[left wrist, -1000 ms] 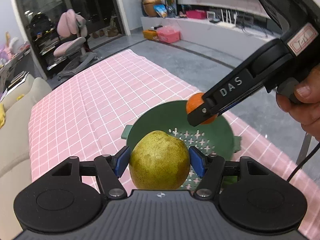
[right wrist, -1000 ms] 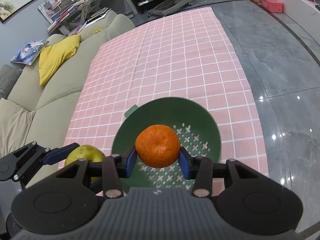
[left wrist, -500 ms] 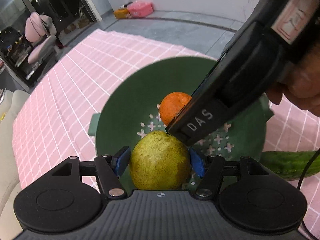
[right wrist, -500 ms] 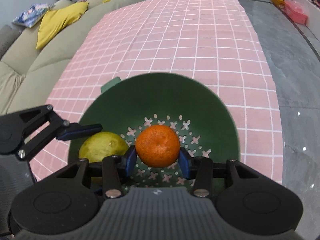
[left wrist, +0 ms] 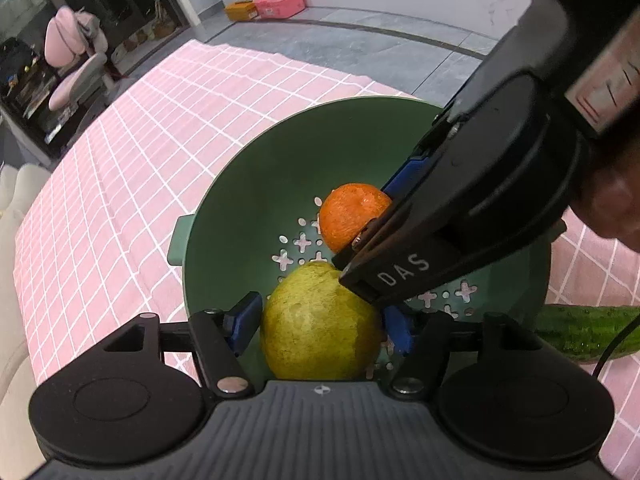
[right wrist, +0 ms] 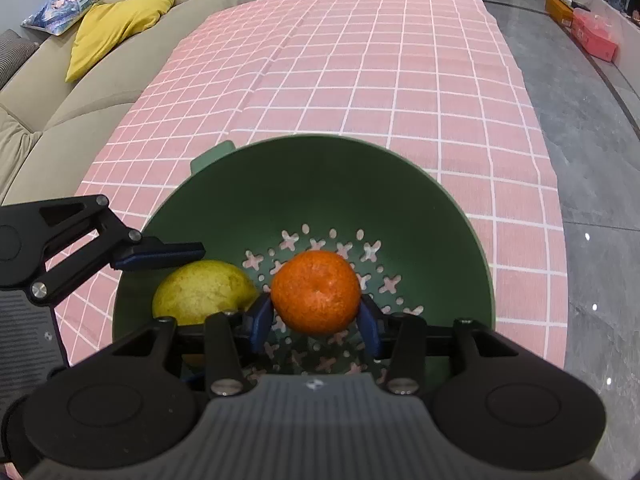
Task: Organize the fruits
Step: 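Carry the pear and orange into the green colander and release both, then withdraw both tools from the colander back toward the remaining fruit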
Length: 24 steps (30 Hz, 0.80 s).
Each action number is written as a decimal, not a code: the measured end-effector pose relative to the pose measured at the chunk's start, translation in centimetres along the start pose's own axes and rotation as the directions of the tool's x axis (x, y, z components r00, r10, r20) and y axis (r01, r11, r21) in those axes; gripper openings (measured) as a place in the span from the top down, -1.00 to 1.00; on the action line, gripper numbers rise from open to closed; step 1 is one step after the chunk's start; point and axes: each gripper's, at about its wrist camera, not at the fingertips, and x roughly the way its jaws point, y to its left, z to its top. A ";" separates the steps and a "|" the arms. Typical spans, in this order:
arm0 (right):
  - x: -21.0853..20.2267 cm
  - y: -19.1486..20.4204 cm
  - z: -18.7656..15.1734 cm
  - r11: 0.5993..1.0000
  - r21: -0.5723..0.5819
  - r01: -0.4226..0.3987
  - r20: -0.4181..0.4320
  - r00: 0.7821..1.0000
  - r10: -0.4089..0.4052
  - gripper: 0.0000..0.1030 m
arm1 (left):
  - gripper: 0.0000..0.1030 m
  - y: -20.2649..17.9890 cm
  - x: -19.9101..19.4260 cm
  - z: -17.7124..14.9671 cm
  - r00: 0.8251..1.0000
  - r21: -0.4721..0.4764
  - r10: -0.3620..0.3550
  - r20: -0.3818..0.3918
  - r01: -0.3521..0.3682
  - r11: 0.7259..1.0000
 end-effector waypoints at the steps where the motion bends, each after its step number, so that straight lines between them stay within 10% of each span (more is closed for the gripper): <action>1: 0.0 0.0 0.0 1.000 -0.002 0.001 0.002 1.000 -0.001 0.15 | -0.52 0.2 0.1 0.2 1.000 -0.012 -0.005 -0.012 0.005 1.000; 8: -0.2 -0.1 0.1 0.999 -0.004 0.035 0.010 0.999 -0.035 0.12 | -0.80 1.4 -1.7 1.2 0.999 -0.076 0.030 0.031 -0.027 0.997; 13: -2.3 -0.9 0.8 0.997 0.068 -0.024 0.064 0.998 0.020 -0.33 | -0.80 2.5 -3.9 1.0 0.998 -0.139 0.041 0.039 -0.035 0.990; 24: -9.4 -0.2 -0.9 0.996 0.080 -0.027 0.159 0.987 0.014 -0.22 | -0.80 2.0 -12.1 -2.7 0.987 -0.299 0.123 0.104 -0.087 0.950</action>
